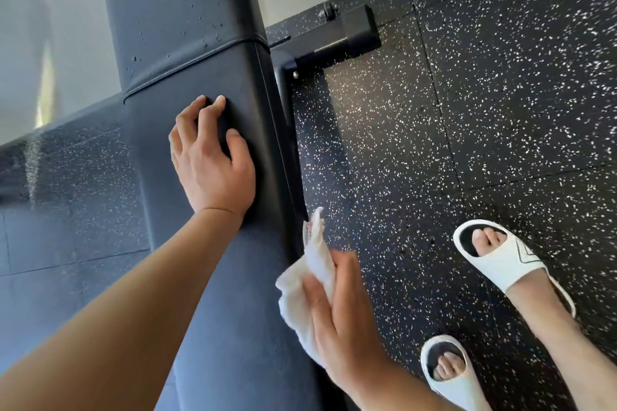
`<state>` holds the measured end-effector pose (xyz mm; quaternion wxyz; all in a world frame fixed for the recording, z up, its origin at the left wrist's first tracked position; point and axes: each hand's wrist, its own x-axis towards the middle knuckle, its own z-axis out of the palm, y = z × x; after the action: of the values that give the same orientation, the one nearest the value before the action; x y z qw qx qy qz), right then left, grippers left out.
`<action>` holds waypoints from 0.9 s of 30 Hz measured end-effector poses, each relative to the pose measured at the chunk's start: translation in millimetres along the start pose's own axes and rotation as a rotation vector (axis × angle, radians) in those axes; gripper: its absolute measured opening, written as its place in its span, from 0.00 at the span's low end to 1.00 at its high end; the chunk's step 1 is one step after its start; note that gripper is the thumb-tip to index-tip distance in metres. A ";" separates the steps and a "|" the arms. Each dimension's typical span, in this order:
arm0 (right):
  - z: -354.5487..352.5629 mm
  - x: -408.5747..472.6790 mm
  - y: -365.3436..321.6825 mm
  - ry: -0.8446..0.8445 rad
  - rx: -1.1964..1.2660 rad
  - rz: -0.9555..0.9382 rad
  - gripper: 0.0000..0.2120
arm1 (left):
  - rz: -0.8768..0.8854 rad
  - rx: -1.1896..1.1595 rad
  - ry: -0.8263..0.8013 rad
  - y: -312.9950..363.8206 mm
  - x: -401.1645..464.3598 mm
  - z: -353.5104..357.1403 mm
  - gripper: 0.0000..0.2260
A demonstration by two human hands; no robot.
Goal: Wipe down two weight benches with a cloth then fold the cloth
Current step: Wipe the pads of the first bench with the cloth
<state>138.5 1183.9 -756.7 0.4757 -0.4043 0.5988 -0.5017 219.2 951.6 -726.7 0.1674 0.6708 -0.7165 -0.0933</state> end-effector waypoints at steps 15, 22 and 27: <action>1.3 187.6 -31.3 0.111 -0.054 0.048 0.14 | -0.002 -0.007 0.004 -5.0 0.8 1.8 0.21; 1.8 8.8 1.3 0.044 -0.035 0.099 0.08 | 0.011 -0.033 0.018 -2.6 -0.2 0.6 0.21; 1.5 -25.9 7.1 -0.037 -0.043 0.059 0.18 | 0.011 -0.029 -0.009 -3.6 -9.1 0.4 0.24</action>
<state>145.6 1209.7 -759.6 0.4923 -0.4058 0.6125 -0.4668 222.8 960.3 -729.4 0.1747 0.6640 -0.7193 -0.1057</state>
